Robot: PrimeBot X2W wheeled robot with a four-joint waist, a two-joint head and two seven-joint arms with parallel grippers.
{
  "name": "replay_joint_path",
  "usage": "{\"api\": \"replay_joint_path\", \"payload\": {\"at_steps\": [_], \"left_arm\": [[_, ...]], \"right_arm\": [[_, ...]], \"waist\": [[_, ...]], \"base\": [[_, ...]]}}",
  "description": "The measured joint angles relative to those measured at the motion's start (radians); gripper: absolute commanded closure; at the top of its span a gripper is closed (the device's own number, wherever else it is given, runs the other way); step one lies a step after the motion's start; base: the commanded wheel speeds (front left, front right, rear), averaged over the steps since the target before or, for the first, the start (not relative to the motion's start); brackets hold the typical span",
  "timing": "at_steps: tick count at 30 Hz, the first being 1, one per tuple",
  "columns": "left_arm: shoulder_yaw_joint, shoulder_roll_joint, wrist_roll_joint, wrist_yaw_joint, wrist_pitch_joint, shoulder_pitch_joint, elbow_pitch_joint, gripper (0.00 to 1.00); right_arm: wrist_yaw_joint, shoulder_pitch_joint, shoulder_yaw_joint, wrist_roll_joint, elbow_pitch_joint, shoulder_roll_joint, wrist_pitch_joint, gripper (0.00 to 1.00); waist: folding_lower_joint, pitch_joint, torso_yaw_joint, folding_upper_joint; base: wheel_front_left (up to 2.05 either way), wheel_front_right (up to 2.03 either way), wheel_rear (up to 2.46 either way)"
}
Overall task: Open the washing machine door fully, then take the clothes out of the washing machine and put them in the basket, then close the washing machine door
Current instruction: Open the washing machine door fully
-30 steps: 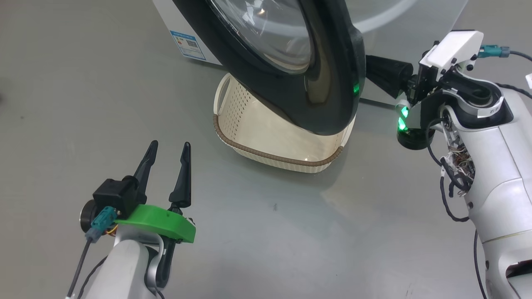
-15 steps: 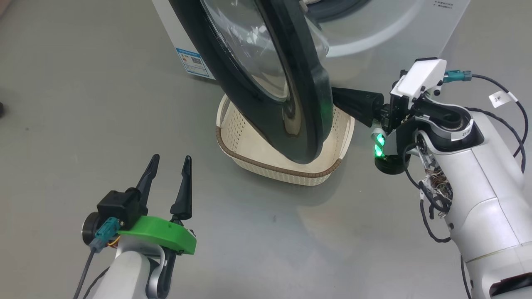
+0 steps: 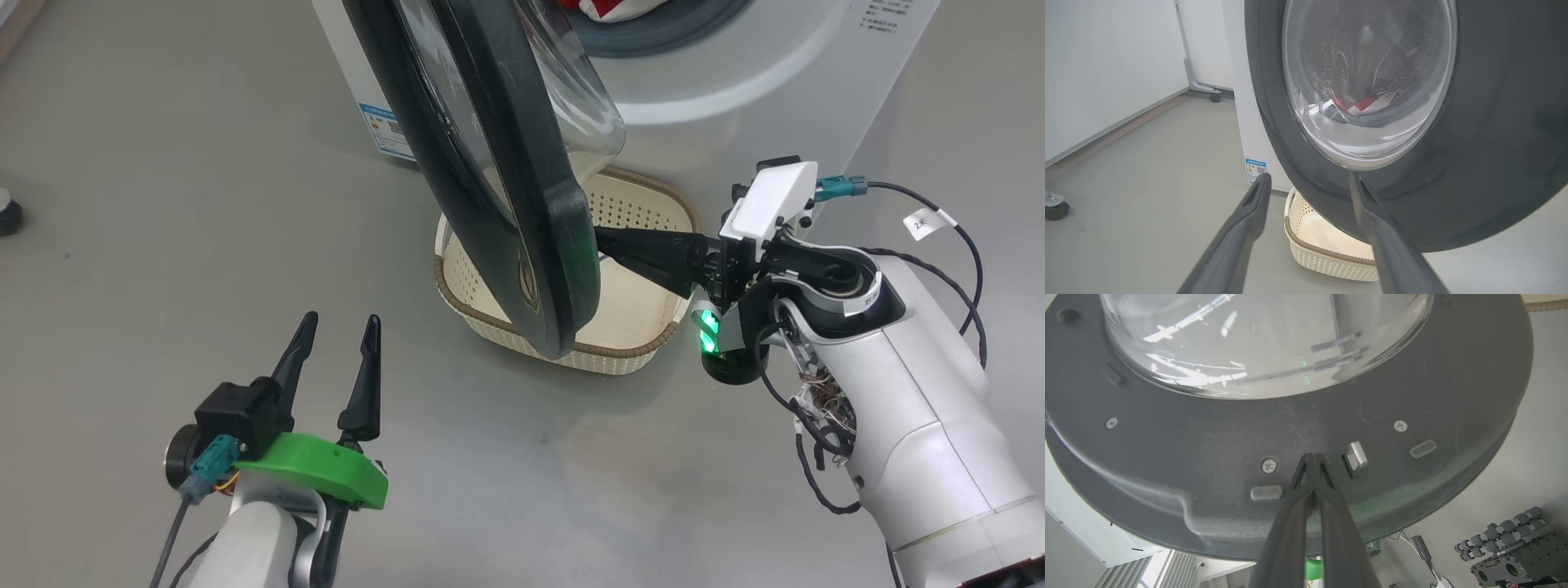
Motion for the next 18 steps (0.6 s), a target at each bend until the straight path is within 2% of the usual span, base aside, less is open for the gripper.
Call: {"api": "replay_joint_path", "payload": {"at_steps": [18], "left_arm": [[-0.01,0.0,0.0,0.001,0.0,0.015,-0.005,0.0]], "right_arm": [[0.0,0.027,0.091,0.05,-0.045,0.007,0.0,1.0]], "waist": [[0.0,-0.006,0.02,0.0]], "base": [[0.0,0.0,0.0]]}}
